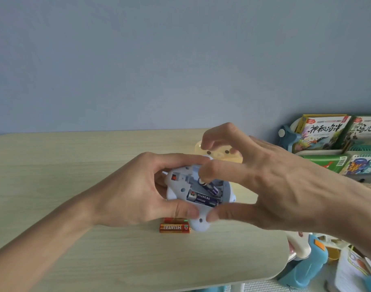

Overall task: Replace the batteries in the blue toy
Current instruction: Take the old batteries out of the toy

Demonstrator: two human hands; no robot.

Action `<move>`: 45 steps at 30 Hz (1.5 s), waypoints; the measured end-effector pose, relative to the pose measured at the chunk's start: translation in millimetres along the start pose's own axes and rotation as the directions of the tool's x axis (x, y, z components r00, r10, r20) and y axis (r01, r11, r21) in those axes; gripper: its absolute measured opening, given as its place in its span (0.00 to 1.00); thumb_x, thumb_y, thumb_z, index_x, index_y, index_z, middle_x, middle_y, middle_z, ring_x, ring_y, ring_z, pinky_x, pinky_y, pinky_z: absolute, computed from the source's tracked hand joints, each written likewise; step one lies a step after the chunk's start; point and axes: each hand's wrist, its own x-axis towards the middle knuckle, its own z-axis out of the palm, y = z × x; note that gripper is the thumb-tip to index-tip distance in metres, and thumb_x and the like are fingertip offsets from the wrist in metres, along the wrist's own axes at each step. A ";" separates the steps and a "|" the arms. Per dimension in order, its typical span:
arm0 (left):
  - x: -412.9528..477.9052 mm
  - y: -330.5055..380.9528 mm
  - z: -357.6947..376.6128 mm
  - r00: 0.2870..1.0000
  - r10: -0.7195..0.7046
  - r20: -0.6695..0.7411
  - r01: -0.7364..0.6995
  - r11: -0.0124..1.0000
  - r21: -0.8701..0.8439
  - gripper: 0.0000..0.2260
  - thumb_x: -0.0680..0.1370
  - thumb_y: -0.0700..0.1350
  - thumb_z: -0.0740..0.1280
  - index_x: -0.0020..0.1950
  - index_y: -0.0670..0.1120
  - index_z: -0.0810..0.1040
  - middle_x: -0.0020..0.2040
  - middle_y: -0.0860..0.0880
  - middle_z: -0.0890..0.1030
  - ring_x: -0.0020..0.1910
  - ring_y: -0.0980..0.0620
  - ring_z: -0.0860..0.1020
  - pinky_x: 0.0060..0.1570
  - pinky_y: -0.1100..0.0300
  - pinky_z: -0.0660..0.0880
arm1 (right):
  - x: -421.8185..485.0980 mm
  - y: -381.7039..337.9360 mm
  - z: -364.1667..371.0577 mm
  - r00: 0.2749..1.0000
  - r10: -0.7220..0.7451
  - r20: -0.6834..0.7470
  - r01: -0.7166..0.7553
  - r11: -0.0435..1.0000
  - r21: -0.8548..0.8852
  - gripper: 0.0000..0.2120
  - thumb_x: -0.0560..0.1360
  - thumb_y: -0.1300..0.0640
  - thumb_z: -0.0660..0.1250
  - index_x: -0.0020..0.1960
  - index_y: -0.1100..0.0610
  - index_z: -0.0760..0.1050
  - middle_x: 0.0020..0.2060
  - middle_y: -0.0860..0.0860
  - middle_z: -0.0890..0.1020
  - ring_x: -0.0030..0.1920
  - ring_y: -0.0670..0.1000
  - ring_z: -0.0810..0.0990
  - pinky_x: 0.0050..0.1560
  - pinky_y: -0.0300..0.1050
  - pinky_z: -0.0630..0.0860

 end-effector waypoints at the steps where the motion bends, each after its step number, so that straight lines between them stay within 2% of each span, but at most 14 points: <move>1: 0.7 -1.0 0.2 1.000 0.000 -0.004 0.000 1.000 -0.011 0.33 0.70 0.39 0.81 0.74 0.53 0.76 0.58 0.54 0.89 0.58 0.53 0.87 0.58 0.63 0.81 | 4.7 2.4 -0.1 1.000 0.018 -0.008 -0.019 0.998 -0.056 0.12 0.82 0.39 0.63 0.61 0.43 0.73 0.66 0.47 0.70 0.60 0.51 0.74 0.59 0.48 0.77; 4: 2.2 -0.8 3.9 1.000 0.014 -0.009 -0.015 0.999 -0.031 0.31 0.70 0.36 0.80 0.71 0.54 0.78 0.57 0.55 0.90 0.57 0.55 0.88 0.55 0.68 0.80 | 5.8 5.8 4.5 0.998 0.023 -0.061 -0.029 0.993 -0.110 0.09 0.83 0.46 0.64 0.58 0.48 0.78 0.62 0.51 0.74 0.55 0.56 0.73 0.55 0.54 0.74; 9: 3.7 -1.5 5.2 0.999 0.024 -0.027 -0.024 1.000 -0.012 0.31 0.70 0.36 0.80 0.70 0.54 0.79 0.56 0.56 0.89 0.55 0.56 0.88 0.52 0.69 0.80 | 10.1 1.7 23.3 0.985 -0.006 -0.171 -0.001 0.999 -0.041 0.05 0.82 0.56 0.66 0.50 0.56 0.80 0.45 0.51 0.80 0.43 0.57 0.73 0.45 0.52 0.74; 16: 4.6 -9.1 5.1 0.998 0.015 -0.067 -0.015 1.000 -0.002 0.34 0.69 0.41 0.81 0.73 0.55 0.77 0.61 0.59 0.88 0.57 0.58 0.87 0.53 0.69 0.80 | 8.6 -1.6 33.2 0.967 0.096 -0.236 -0.115 0.991 -0.068 0.06 0.76 0.56 0.70 0.49 0.57 0.83 0.36 0.50 0.83 0.37 0.57 0.79 0.39 0.51 0.76; 18: 5.3 -10.1 4.9 0.996 0.018 -0.082 -0.018 1.000 -0.001 0.33 0.68 0.42 0.81 0.72 0.55 0.78 0.61 0.59 0.88 0.57 0.57 0.87 0.53 0.69 0.80 | 9.2 -3.1 34.6 0.941 0.170 -0.293 -0.155 0.985 0.074 0.05 0.74 0.58 0.72 0.49 0.55 0.84 0.35 0.46 0.82 0.36 0.51 0.80 0.36 0.49 0.79; 20: 6.3 -12.1 2.0 0.995 0.020 -0.101 -0.022 1.000 -0.009 0.32 0.68 0.41 0.81 0.70 0.55 0.79 0.59 0.57 0.88 0.56 0.56 0.88 0.52 0.67 0.81 | 8.9 -0.9 27.6 0.888 0.284 -0.361 -0.175 0.936 0.305 0.05 0.73 0.59 0.75 0.49 0.52 0.85 0.36 0.37 0.80 0.36 0.41 0.77 0.39 0.37 0.78; 22: 7.0 -16.8 -4.2 0.989 0.021 -0.149 -0.022 1.000 -0.004 0.31 0.67 0.43 0.81 0.69 0.56 0.79 0.59 0.56 0.88 0.56 0.54 0.88 0.55 0.63 0.83 | 10.1 9.0 13.0 0.825 0.400 -0.399 -0.174 0.852 0.494 0.07 0.74 0.60 0.78 0.49 0.49 0.85 0.37 0.37 0.83 0.37 0.42 0.77 0.40 0.33 0.76; 24: 7.3 -22.0 -13.2 0.979 0.018 -0.202 -0.019 1.000 0.000 0.32 0.67 0.44 0.80 0.70 0.55 0.79 0.61 0.56 0.88 0.58 0.54 0.87 0.59 0.60 0.83 | 11.4 31.0 0.2 0.792 0.482 -0.375 -0.212 0.793 0.572 0.07 0.74 0.58 0.77 0.49 0.47 0.86 0.41 0.40 0.87 0.36 0.42 0.77 0.38 0.36 0.76; 29: 4.5 -28.9 -27.3 0.969 0.011 -0.245 -0.022 0.999 -0.042 0.32 0.67 0.43 0.79 0.70 0.57 0.79 0.62 0.57 0.87 0.60 0.55 0.87 0.56 0.63 0.83 | 17.2 74.5 30.9 0.826 0.536 -0.173 -0.446 0.810 0.381 0.07 0.76 0.54 0.76 0.52 0.42 0.87 0.36 0.32 0.81 0.39 0.32 0.77 0.38 0.26 0.71; 35: -0.7 -33.2 -31.8 0.965 0.017 -0.263 -0.039 0.996 -0.077 0.31 0.67 0.43 0.79 0.69 0.57 0.79 0.62 0.54 0.88 0.59 0.52 0.87 0.54 0.62 0.83 | 25.1 86.1 77.8 0.900 0.422 0.112 -0.437 0.864 0.251 0.08 0.78 0.53 0.74 0.55 0.44 0.88 0.48 0.41 0.88 0.45 0.38 0.76 0.45 0.26 0.68; 38: -2.5 -33.8 -33.8 0.965 0.024 -0.263 -0.044 0.996 -0.073 0.31 0.68 0.42 0.80 0.70 0.56 0.78 0.63 0.54 0.87 0.61 0.51 0.87 0.55 0.62 0.83 | 28.0 85.4 83.2 0.895 0.420 0.147 -0.443 0.871 0.210 0.08 0.79 0.52 0.71 0.54 0.44 0.88 0.48 0.44 0.88 0.50 0.46 0.76 0.46 0.28 0.67; 40: -2.9 -34.5 -34.9 0.966 0.030 -0.258 -0.053 0.995 -0.080 0.32 0.69 0.44 0.81 0.71 0.56 0.78 0.64 0.53 0.87 0.62 0.51 0.86 0.58 0.61 0.83 | 29.4 81.5 79.6 0.889 0.440 0.128 -0.457 0.865 0.206 0.07 0.80 0.51 0.71 0.55 0.44 0.87 0.48 0.42 0.88 0.48 0.43 0.76 0.46 0.25 0.66; 43: -2.9 -32.7 -33.8 0.967 0.036 -0.250 -0.067 0.991 -0.115 0.31 0.69 0.45 0.80 0.72 0.55 0.78 0.65 0.53 0.86 0.63 0.51 0.86 0.57 0.61 0.82 | 26.4 70.9 63.3 0.873 0.485 0.052 -0.469 0.804 0.366 0.14 0.78 0.48 0.74 0.63 0.44 0.83 0.51 0.36 0.84 0.49 0.38 0.79 0.48 0.27 0.73; 45: -2.1 -32.1 -30.3 0.970 0.043 -0.238 -0.080 0.985 -0.150 0.31 0.70 0.43 0.80 0.72 0.54 0.78 0.64 0.53 0.86 0.63 0.51 0.85 0.56 0.63 0.82 | 20.6 59.3 52.9 0.894 0.440 0.082 -0.391 0.680 0.620 0.26 0.75 0.51 0.78 0.72 0.45 0.76 0.61 0.41 0.83 0.56 0.44 0.83 0.55 0.39 0.80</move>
